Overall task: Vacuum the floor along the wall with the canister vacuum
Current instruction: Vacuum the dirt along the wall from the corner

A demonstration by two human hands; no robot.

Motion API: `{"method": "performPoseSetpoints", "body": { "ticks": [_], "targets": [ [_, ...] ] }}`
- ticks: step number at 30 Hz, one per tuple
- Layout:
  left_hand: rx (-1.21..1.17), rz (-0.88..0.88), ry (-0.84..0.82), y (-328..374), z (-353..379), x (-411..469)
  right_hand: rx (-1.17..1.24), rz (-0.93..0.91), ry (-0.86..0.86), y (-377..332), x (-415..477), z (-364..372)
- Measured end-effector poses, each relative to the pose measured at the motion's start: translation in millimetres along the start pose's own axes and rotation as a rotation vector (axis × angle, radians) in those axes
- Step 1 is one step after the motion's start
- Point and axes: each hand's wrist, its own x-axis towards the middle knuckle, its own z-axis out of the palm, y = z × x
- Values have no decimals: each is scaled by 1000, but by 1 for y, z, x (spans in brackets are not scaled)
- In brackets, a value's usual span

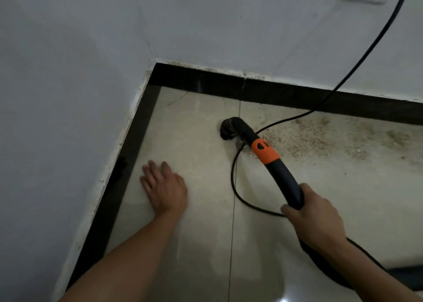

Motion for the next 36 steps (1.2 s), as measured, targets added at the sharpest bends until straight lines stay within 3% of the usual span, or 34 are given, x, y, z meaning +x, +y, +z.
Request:
{"method": "performPoseSetpoints", "body": {
  "ticks": [6, 9, 20, 30, 36],
  "targets": [
    [2, 1, 120, 4, 16, -2, 180, 86, 55, -16, 56, -3],
    [19, 0, 103, 5, 18, -2, 297, 128, 49, -22, 63, 0],
    [50, 20, 127, 3, 21, 1, 363, 25, -93, -56, 76, 4],
    [36, 15, 112, 4, 16, 0, 174, 88, -153, 17, 30, -61],
    [-5, 9, 86, 5, 14, -1, 275, 128, -215, 41, 2, -78]
  ]
}}
